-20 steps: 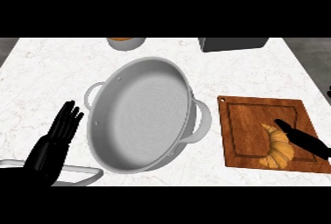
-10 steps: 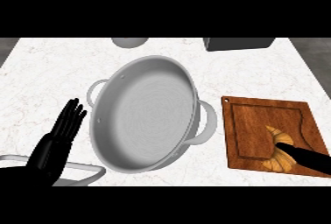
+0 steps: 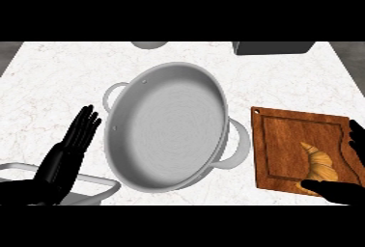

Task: Pick the croissant from the cutting board and place it in the pot

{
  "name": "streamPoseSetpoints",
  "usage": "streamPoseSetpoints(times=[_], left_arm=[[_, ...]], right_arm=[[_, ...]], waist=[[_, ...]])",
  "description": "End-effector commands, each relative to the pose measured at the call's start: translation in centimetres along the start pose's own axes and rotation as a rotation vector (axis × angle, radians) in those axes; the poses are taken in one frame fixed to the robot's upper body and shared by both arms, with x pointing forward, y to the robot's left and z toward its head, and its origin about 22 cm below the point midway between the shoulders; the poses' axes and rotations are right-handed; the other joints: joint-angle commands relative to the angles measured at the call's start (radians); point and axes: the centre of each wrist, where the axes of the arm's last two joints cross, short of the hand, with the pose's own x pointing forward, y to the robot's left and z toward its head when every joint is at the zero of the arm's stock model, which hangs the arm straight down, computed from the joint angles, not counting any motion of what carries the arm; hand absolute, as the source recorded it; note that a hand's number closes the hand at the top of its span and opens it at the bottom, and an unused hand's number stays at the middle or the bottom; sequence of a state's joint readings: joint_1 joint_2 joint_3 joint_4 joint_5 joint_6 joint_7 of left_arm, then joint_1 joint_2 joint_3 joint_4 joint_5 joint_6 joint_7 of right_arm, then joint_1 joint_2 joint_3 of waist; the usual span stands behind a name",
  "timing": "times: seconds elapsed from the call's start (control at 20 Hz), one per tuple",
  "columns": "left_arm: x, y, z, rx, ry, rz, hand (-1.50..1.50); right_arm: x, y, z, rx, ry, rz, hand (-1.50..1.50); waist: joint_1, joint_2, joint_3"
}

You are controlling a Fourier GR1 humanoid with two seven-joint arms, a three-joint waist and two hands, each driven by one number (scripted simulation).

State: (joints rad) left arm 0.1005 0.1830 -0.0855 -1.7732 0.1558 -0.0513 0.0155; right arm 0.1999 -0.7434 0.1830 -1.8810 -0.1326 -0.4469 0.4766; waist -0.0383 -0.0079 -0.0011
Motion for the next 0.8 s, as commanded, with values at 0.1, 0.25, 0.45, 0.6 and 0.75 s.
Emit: streamPoseSetpoints(times=[0.1,0.25,0.45,0.6,0.75], left_arm=[[-4.6,0.7,0.8,-0.065,0.327,-0.093,0.0],[-3.7,0.4,-0.7,-0.046,0.324,-0.114,0.0],[-4.2,0.7,0.8,-0.06,0.339,-0.087,0.0],[-4.8,-0.2,0.3,-0.051,0.316,-0.09,0.0],[-3.8,0.0,-0.6,-0.037,0.333,-0.092,0.0]], right_arm=[[-0.5,0.1,0.2,0.058,0.077,0.052,-1.5],[-2.3,0.2,-0.2,0.01,0.061,0.062,-1.5],[-2.8,-1.5,-0.4,-0.042,0.022,0.062,-1.5],[-3.4,-1.0,0.0,-0.031,0.025,0.023,-1.5],[-3.7,1.0,0.6,0.037,-0.035,-0.066,-1.5]], waist=[[0.005,0.019,0.0],[-0.008,0.021,0.003],[-0.011,0.015,0.003],[-0.015,0.016,0.002],[-0.023,0.018,0.004]])
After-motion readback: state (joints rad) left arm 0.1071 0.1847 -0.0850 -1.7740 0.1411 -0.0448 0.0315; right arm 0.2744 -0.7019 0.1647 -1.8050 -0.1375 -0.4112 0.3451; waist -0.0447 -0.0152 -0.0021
